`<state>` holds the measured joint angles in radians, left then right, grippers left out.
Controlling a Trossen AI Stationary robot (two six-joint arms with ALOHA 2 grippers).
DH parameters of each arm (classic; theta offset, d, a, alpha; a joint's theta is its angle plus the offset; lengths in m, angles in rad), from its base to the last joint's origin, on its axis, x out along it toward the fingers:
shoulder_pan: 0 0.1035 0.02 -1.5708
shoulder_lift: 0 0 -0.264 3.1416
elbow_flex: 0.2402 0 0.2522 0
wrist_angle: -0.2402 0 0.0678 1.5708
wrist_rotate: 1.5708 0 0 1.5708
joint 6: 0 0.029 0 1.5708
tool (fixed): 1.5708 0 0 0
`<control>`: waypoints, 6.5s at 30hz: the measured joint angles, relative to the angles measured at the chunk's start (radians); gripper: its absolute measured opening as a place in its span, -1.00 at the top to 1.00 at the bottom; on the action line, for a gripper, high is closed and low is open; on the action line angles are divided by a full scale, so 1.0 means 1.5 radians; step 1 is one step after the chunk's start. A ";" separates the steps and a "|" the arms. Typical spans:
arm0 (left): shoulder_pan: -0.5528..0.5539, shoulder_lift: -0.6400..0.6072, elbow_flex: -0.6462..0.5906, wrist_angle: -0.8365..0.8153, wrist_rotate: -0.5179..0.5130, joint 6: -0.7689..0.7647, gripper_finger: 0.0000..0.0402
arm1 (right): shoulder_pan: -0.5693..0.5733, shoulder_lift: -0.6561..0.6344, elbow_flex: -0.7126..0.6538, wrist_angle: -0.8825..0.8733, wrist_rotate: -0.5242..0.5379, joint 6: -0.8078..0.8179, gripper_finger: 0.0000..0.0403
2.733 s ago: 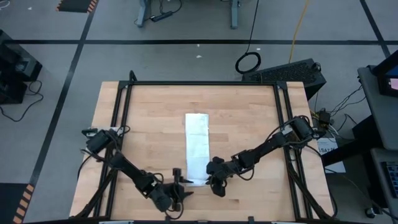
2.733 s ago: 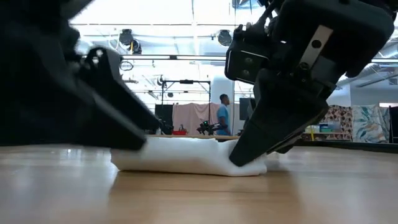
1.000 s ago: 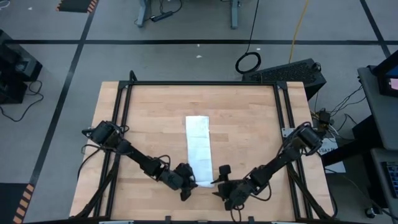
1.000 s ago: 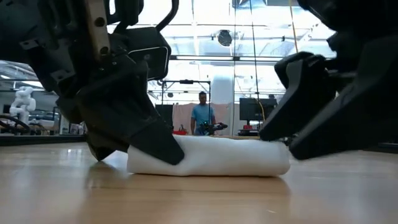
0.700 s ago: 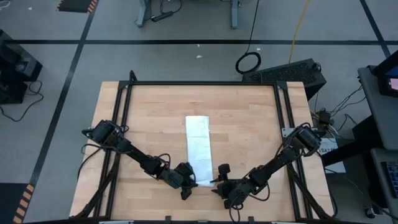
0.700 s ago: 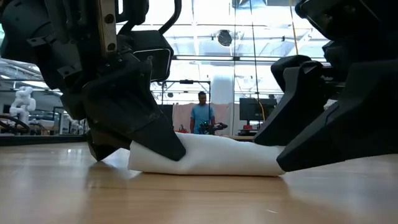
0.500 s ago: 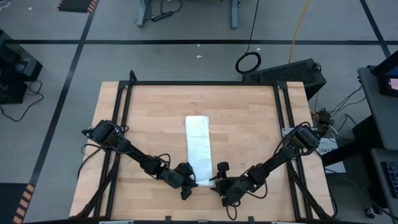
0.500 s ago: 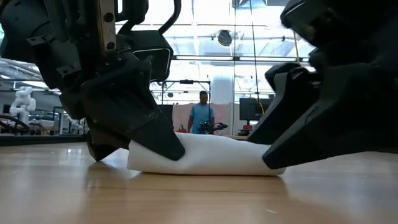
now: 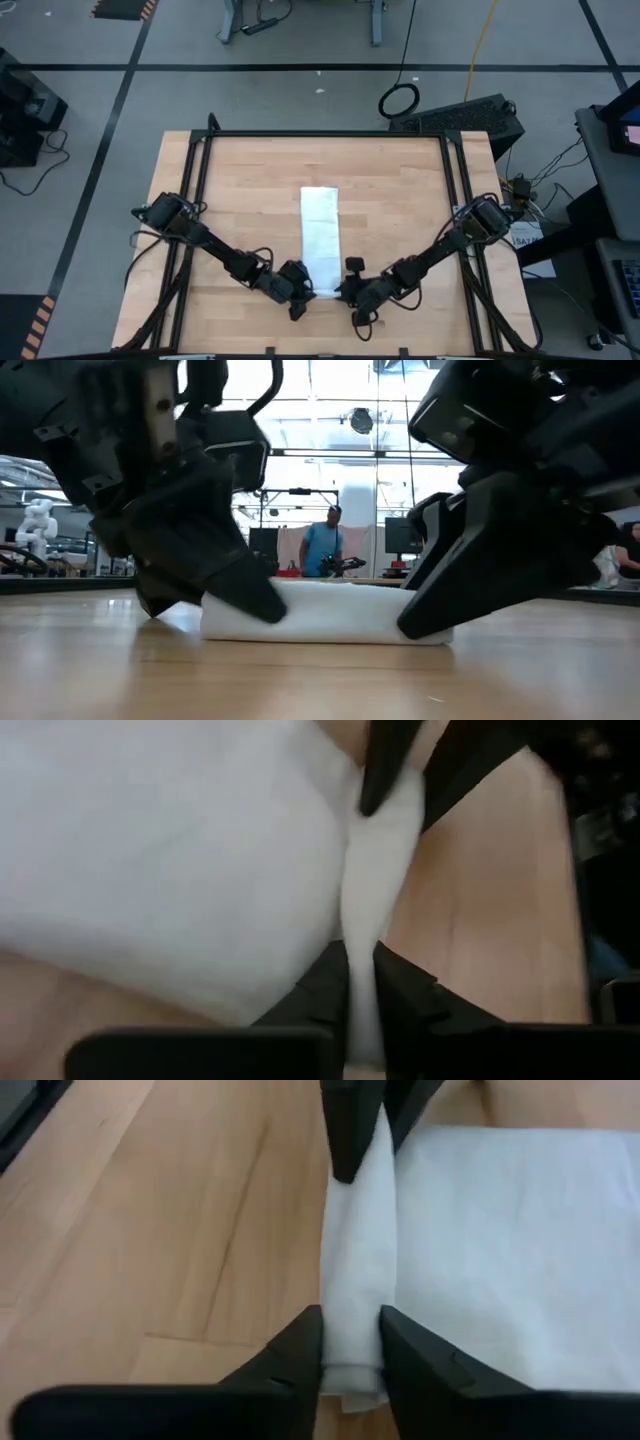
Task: Roll napkin
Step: Roll the white table napkin
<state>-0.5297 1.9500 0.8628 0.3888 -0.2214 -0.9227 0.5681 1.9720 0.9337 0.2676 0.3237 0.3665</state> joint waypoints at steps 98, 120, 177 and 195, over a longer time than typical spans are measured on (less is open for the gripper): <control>0.120 -0.010 -0.005 -0.026 0.207 0.145 0.90 | 0.004 -0.042 -0.002 -0.073 0.083 -0.169 0.02; 0.109 -0.076 -0.008 -0.115 0.198 0.139 0.33 | -0.071 -0.046 0.000 -0.111 -0.094 -0.002 0.90; 0.019 0.011 0.000 -0.006 -0.110 0.356 0.90 | -0.191 -0.043 -0.001 -0.122 -0.343 0.117 0.88; 0.092 -0.022 -0.001 -0.028 0.167 0.121 0.87 | -0.001 -0.121 -0.004 -0.176 -0.037 -0.096 0.11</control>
<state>-0.3920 1.9175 0.8612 0.3470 0.0296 -0.7413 0.5668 1.7909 0.9278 0.0043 0.2684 0.2218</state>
